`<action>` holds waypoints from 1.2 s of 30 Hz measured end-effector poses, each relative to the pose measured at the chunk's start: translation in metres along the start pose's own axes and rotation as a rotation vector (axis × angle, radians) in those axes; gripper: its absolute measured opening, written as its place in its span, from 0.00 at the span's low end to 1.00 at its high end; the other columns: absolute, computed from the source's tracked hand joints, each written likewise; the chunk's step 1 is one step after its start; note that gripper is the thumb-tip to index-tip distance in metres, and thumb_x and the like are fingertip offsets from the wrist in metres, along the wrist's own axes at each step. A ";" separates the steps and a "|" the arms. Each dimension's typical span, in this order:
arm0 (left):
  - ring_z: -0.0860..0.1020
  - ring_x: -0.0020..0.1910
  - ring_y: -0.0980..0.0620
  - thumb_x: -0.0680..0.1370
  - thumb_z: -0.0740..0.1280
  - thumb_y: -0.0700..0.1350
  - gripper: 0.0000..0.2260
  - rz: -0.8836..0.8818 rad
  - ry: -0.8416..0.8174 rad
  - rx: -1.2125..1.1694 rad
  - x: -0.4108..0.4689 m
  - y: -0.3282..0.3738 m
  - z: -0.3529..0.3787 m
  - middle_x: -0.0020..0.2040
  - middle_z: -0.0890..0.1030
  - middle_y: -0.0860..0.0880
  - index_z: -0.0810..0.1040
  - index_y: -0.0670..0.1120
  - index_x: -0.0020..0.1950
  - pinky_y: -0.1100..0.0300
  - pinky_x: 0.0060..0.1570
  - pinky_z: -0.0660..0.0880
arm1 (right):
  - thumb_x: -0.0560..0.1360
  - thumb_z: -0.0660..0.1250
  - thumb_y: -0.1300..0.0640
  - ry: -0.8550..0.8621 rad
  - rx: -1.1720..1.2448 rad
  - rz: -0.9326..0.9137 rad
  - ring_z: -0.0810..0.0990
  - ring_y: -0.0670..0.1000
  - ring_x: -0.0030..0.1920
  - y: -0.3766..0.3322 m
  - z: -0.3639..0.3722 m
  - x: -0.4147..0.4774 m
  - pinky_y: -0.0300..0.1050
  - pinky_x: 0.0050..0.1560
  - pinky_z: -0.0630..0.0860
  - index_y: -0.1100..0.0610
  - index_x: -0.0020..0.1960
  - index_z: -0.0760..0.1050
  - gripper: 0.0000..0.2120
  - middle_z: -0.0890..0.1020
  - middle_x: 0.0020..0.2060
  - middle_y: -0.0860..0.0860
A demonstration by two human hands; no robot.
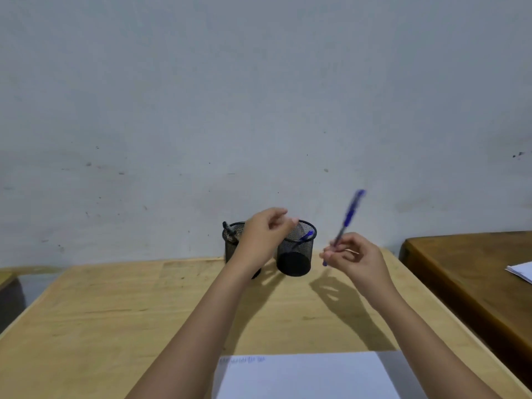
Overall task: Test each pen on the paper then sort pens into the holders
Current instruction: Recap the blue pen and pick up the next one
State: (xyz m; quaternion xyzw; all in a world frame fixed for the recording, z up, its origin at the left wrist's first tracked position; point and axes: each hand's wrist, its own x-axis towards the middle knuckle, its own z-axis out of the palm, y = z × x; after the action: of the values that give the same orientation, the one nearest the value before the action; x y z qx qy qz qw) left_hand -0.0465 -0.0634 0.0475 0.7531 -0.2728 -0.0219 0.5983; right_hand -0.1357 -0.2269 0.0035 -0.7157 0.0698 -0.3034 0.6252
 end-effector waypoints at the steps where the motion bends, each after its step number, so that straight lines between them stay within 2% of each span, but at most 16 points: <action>1: 0.76 0.49 0.54 0.75 0.69 0.51 0.12 -0.061 -0.024 0.120 0.001 -0.009 0.003 0.52 0.79 0.48 0.76 0.48 0.56 0.66 0.46 0.71 | 0.69 0.68 0.74 0.038 0.075 0.007 0.84 0.49 0.36 0.002 -0.003 0.008 0.40 0.42 0.81 0.64 0.43 0.70 0.10 0.81 0.34 0.54; 3: 0.74 0.53 0.50 0.76 0.67 0.54 0.12 -0.148 -0.107 0.300 0.001 -0.025 0.009 0.55 0.75 0.46 0.73 0.50 0.54 0.60 0.47 0.68 | 0.71 0.66 0.73 0.095 0.191 0.018 0.85 0.51 0.41 0.005 -0.004 0.026 0.41 0.45 0.81 0.61 0.44 0.67 0.11 0.78 0.37 0.58; 5: 0.71 0.61 0.50 0.76 0.66 0.54 0.21 -0.173 -0.168 0.353 0.003 -0.041 0.017 0.61 0.73 0.46 0.69 0.44 0.64 0.61 0.51 0.64 | 0.73 0.64 0.71 0.140 0.257 0.041 0.84 0.54 0.45 0.010 0.000 0.043 0.41 0.46 0.81 0.59 0.44 0.67 0.09 0.77 0.39 0.58; 8: 0.70 0.64 0.55 0.71 0.68 0.63 0.32 -0.135 -0.173 0.265 0.014 -0.064 0.027 0.64 0.71 0.54 0.64 0.46 0.67 0.59 0.62 0.66 | 0.77 0.61 0.62 0.143 0.277 0.066 0.84 0.52 0.42 0.018 0.012 0.066 0.39 0.42 0.81 0.61 0.46 0.70 0.03 0.77 0.41 0.57; 11: 0.71 0.67 0.53 0.61 0.65 0.75 0.47 -0.150 -0.112 0.198 0.026 -0.086 0.039 0.68 0.71 0.51 0.60 0.49 0.71 0.48 0.67 0.69 | 0.78 0.61 0.56 0.146 0.146 0.074 0.82 0.55 0.47 0.034 0.017 0.083 0.46 0.50 0.81 0.61 0.44 0.73 0.09 0.78 0.41 0.56; 13: 0.70 0.67 0.53 0.63 0.64 0.75 0.46 -0.137 -0.087 0.171 0.031 -0.090 0.043 0.68 0.71 0.51 0.60 0.48 0.72 0.48 0.67 0.68 | 0.77 0.61 0.51 0.127 -0.024 0.081 0.80 0.55 0.50 0.042 0.019 0.090 0.54 0.57 0.77 0.56 0.40 0.76 0.12 0.79 0.40 0.53; 15: 0.69 0.69 0.53 0.65 0.63 0.74 0.45 -0.110 -0.077 0.145 0.033 -0.093 0.046 0.69 0.70 0.51 0.58 0.49 0.73 0.48 0.68 0.67 | 0.77 0.61 0.49 0.083 -0.122 0.118 0.79 0.54 0.52 0.047 0.023 0.094 0.55 0.60 0.75 0.52 0.41 0.77 0.11 0.80 0.42 0.52; 20: 0.68 0.70 0.53 0.68 0.63 0.73 0.39 -0.089 -0.051 0.095 0.037 -0.106 0.047 0.70 0.70 0.52 0.59 0.53 0.72 0.47 0.69 0.66 | 0.77 0.61 0.55 -0.059 -0.303 0.141 0.76 0.50 0.52 0.045 0.035 0.091 0.40 0.51 0.67 0.58 0.55 0.76 0.10 0.78 0.47 0.50; 24: 0.72 0.66 0.57 0.71 0.64 0.67 0.30 -0.059 -0.047 0.065 0.033 -0.096 0.043 0.64 0.75 0.56 0.65 0.56 0.68 0.49 0.67 0.69 | 0.77 0.63 0.57 -0.123 -0.373 0.162 0.73 0.48 0.55 0.041 0.035 0.088 0.38 0.54 0.65 0.58 0.63 0.72 0.16 0.76 0.53 0.50; 27: 0.73 0.64 0.58 0.71 0.64 0.66 0.28 -0.066 -0.056 0.059 0.031 -0.093 0.041 0.63 0.76 0.56 0.66 0.56 0.67 0.49 0.66 0.70 | 0.76 0.64 0.57 -0.152 -0.389 0.172 0.75 0.50 0.54 0.032 0.030 0.083 0.40 0.53 0.68 0.60 0.60 0.74 0.14 0.77 0.51 0.52; 29: 0.73 0.64 0.57 0.70 0.63 0.68 0.30 -0.066 -0.070 0.068 0.032 -0.094 0.040 0.63 0.76 0.55 0.66 0.55 0.68 0.49 0.66 0.69 | 0.75 0.65 0.58 -0.137 -0.395 0.165 0.76 0.51 0.52 0.025 0.024 0.080 0.44 0.53 0.70 0.61 0.54 0.76 0.10 0.78 0.50 0.53; 31: 0.74 0.62 0.56 0.72 0.63 0.65 0.25 -0.099 -0.085 0.113 0.025 -0.086 0.037 0.61 0.77 0.54 0.67 0.54 0.64 0.51 0.65 0.70 | 0.75 0.65 0.57 -0.136 -0.423 0.160 0.76 0.52 0.49 0.018 0.017 0.071 0.42 0.48 0.70 0.58 0.46 0.77 0.05 0.79 0.44 0.51; 33: 0.74 0.59 0.57 0.76 0.64 0.57 0.15 -0.093 -0.117 0.110 0.013 -0.061 0.029 0.57 0.77 0.50 0.69 0.51 0.59 0.63 0.58 0.70 | 0.75 0.64 0.57 -0.146 -0.439 0.175 0.76 0.51 0.49 0.009 0.012 0.062 0.37 0.44 0.70 0.55 0.45 0.77 0.04 0.79 0.43 0.49; 34: 0.71 0.57 0.59 0.78 0.63 0.53 0.13 -0.078 -0.138 0.114 0.007 -0.051 0.025 0.66 0.66 0.39 0.68 0.50 0.60 0.68 0.53 0.66 | 0.76 0.64 0.57 -0.143 -0.438 0.182 0.77 0.52 0.52 0.006 0.009 0.059 0.37 0.47 0.71 0.55 0.51 0.78 0.06 0.80 0.47 0.50; 35: 0.66 0.57 0.61 0.80 0.61 0.50 0.16 -0.090 -0.158 0.133 -0.001 -0.039 0.020 0.55 0.57 0.59 0.66 0.48 0.65 0.70 0.52 0.63 | 0.76 0.64 0.57 -0.131 -0.467 0.209 0.77 0.53 0.56 -0.001 0.007 0.053 0.39 0.53 0.70 0.58 0.58 0.76 0.12 0.80 0.53 0.53; 36: 0.64 0.57 0.62 0.80 0.60 0.49 0.19 -0.079 -0.188 0.173 -0.009 -0.040 0.018 0.59 0.66 0.57 0.64 0.46 0.70 0.69 0.53 0.60 | 0.76 0.65 0.57 -0.126 -0.500 0.208 0.76 0.54 0.59 0.003 0.005 0.045 0.42 0.58 0.69 0.62 0.62 0.74 0.16 0.79 0.57 0.56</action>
State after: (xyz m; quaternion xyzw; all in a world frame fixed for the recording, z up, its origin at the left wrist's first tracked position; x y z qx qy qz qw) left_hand -0.0455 -0.0699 0.0029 0.8068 -0.2986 -0.0923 0.5014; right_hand -0.0961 -0.2453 0.0158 -0.8542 0.1764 -0.1660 0.4602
